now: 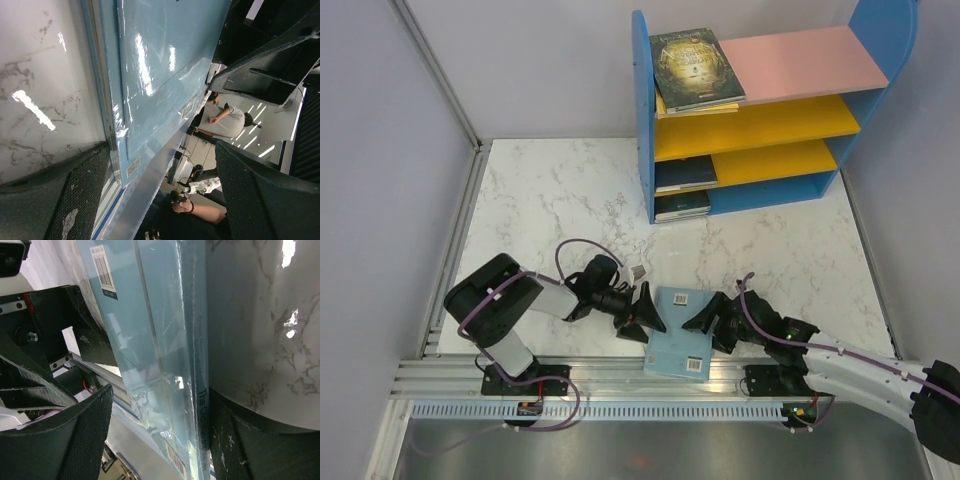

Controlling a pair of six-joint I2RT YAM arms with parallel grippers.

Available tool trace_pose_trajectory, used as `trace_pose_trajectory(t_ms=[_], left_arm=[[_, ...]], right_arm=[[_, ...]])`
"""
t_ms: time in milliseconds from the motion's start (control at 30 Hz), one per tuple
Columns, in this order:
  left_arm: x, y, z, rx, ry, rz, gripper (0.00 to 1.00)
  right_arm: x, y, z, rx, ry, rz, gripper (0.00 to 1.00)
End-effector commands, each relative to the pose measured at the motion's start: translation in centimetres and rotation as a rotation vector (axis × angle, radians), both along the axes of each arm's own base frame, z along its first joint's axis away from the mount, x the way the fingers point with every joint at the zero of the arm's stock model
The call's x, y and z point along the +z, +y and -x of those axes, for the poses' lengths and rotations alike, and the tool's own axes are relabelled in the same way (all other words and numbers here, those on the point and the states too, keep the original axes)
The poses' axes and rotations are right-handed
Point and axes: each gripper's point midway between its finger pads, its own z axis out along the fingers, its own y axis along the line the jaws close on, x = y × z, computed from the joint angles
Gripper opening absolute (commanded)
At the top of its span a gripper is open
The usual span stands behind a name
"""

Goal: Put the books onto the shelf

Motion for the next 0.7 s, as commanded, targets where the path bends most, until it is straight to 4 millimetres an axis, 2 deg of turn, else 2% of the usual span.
trace_pose_trajectory(t_ms=[0,67,133,167,200,267,300,333,500,567,633,667], left_arm=[[-4.0,2.0,1.6,0.095,0.130,-0.166,0.89],[-4.0,2.3,1.8,0.100,0.127,-0.163,0.89],[-3.9,2.4,2.0,0.103,0.128,-0.162,0.89],[-3.7,2.5,2.0,0.106,0.122,-0.157,0.89],[-3.5,2.5,2.0,0.109,0.120,-0.155,0.89],[-3.0,2.6,2.0,0.113,0.111,-0.145,0.89],[-2.7,2.6,2.0,0.116,0.105,-0.143,0.89],[-2.6,2.7,2.0,0.115,0.097,-0.145,0.89],[-0.5,3.2,0.9,0.129,0.000,-0.175,0.89],[0.6,3.4,-0.2,0.152,-0.062,-0.177,0.89],[2.0,3.9,-1.2,0.196,-0.107,-0.164,0.90],[2.6,4.0,-1.6,0.211,-0.121,-0.150,0.91]], right_arm=[[-3.8,-2.7,1.3,-0.065,0.067,0.151,0.74],[-3.2,-2.7,0.7,-0.093,0.042,0.138,0.69],[-2.3,-2.7,0.4,-0.118,0.028,0.108,0.56],[-2.0,-3.0,0.2,-0.135,0.021,0.114,0.47],[-1.2,-2.9,-0.1,-0.148,0.001,0.089,0.31],[-0.3,-2.8,-0.4,-0.157,-0.020,0.066,0.18],[0.4,-2.7,-0.7,-0.162,-0.041,0.045,0.05],[0.9,-2.5,-0.7,-0.158,-0.051,0.032,0.00],[5.6,-1.4,-2.1,-0.137,-0.182,-0.052,0.00],[8.0,-1.0,-2.6,-0.136,-0.228,-0.084,0.00],[9.2,-0.6,-2.7,-0.121,-0.250,-0.094,0.00],[10.6,-0.2,-2.9,-0.112,-0.271,-0.124,0.00]])
